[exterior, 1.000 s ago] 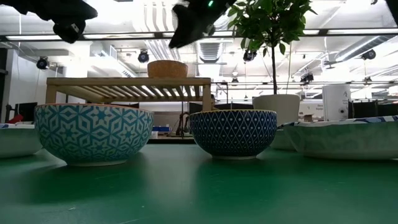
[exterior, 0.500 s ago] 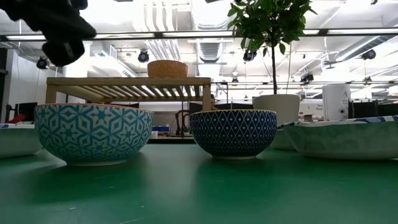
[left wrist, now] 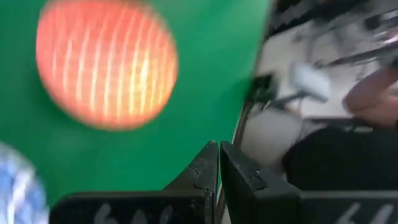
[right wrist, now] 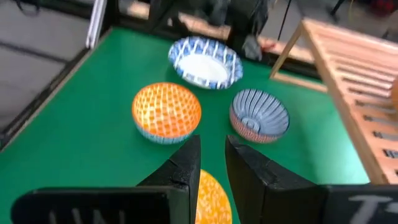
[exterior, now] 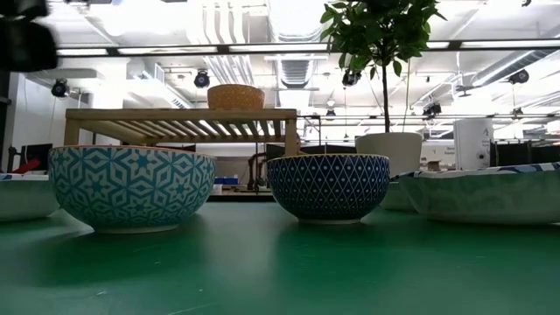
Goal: Place and stack bowls onto a shelf
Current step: Put the left white bowl on the shelf
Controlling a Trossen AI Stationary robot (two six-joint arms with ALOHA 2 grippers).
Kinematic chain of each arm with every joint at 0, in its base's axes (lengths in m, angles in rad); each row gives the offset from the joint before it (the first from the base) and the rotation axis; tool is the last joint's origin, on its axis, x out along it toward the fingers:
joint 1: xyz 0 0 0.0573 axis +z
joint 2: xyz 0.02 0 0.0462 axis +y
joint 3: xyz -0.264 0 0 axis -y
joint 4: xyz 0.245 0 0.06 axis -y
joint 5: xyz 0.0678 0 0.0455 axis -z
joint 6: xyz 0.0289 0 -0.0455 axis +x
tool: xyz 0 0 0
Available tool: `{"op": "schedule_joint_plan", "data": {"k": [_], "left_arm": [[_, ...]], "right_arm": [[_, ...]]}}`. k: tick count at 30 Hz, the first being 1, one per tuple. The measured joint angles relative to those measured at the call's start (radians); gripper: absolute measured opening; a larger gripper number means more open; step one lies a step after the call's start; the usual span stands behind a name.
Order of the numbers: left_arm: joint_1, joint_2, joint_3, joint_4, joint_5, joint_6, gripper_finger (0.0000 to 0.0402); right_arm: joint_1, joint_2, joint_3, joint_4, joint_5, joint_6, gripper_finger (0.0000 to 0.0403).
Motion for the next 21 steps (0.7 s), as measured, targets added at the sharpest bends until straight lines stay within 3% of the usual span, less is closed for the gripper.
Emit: {"op": "schedule_joint_plan", "data": {"k": [6, 11, 15, 21], "left_arm": [[-0.043, 0.144, 0.132, -0.351, 0.113, -0.134, 0.0], [-0.128, 0.254, 0.236, -0.531, 0.071, 0.085, 0.0], [-0.18, 0.321, 0.256, -0.605, 0.044, 0.17, 0.0012], [-0.209, 0.364, 0.244, -0.598, -0.007, 0.179, 0.0077]], "right_arm": [[-0.002, -0.081, -0.127, 0.2, 0.0, -0.023, 0.0063], [-0.002, -0.112, -0.157, 0.198, 0.0, -0.021, 0.0063], [-0.001, -0.113, -0.163, 0.199, 0.0, -0.02, 0.0063], [-0.002, -0.105, -0.164, 0.198, 0.0, -0.022, 0.0063]]}}
